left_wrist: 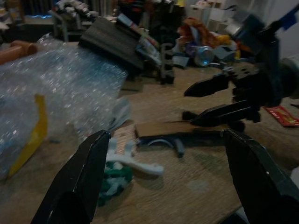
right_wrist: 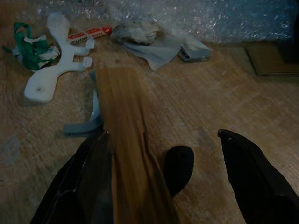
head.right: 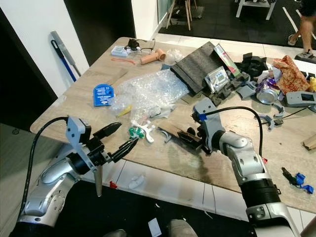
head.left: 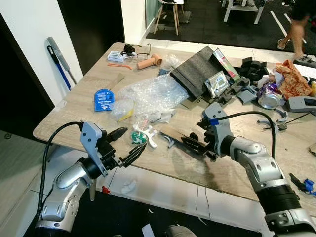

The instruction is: Picking trash to rubbish bin

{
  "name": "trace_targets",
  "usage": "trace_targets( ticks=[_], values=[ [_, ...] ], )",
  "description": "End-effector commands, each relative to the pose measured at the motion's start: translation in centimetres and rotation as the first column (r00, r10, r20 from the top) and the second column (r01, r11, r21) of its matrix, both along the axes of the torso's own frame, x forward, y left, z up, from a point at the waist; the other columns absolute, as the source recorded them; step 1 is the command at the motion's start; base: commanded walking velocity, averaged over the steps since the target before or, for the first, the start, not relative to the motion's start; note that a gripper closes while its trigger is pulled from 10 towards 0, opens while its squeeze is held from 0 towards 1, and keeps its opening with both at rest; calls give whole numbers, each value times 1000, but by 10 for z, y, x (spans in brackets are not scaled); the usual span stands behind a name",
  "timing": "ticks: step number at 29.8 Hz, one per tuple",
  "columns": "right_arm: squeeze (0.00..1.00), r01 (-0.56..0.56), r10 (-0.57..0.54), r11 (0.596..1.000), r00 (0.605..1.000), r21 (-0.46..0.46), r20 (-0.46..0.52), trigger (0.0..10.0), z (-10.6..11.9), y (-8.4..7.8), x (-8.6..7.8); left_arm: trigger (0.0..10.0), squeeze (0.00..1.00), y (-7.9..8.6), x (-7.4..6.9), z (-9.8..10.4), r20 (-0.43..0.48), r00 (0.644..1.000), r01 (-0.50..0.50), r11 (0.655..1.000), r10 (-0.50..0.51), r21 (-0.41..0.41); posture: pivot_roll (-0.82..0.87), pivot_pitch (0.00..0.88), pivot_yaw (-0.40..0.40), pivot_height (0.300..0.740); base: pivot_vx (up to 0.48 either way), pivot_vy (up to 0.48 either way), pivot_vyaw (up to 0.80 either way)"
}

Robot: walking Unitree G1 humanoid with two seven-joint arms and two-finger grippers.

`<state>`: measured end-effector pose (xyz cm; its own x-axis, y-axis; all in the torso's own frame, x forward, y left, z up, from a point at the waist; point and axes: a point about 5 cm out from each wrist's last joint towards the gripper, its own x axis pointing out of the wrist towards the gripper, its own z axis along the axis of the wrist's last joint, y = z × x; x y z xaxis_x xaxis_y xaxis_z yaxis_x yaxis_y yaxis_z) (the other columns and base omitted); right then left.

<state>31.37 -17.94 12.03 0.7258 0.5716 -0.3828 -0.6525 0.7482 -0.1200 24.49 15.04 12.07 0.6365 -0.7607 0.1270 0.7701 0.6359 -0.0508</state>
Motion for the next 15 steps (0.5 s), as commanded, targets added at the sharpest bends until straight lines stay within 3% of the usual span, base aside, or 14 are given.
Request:
trace_targets(
  ticks=[1,8,15],
  values=[
    [0,-24,24,1000,1000,-20,-19,10000,0,3,-1,10000,0,0,-3,-2,-15,999,33,999,-32,24,-148,0,9,740,0,0,0],
    [0,-62,65,990,998,127,-14,10000,10,13,-3,10000,0,-4,-11,-2,-29,993,114,993,-113,30,-151,0,11,740,0,0,0],
    [0,-112,116,992,990,52,-78,10000,0,12,-11,10000,0,-4,-12,-3,-37,992,124,992,-123,35,-152,0,10,740,0,0,0]
  ],
)
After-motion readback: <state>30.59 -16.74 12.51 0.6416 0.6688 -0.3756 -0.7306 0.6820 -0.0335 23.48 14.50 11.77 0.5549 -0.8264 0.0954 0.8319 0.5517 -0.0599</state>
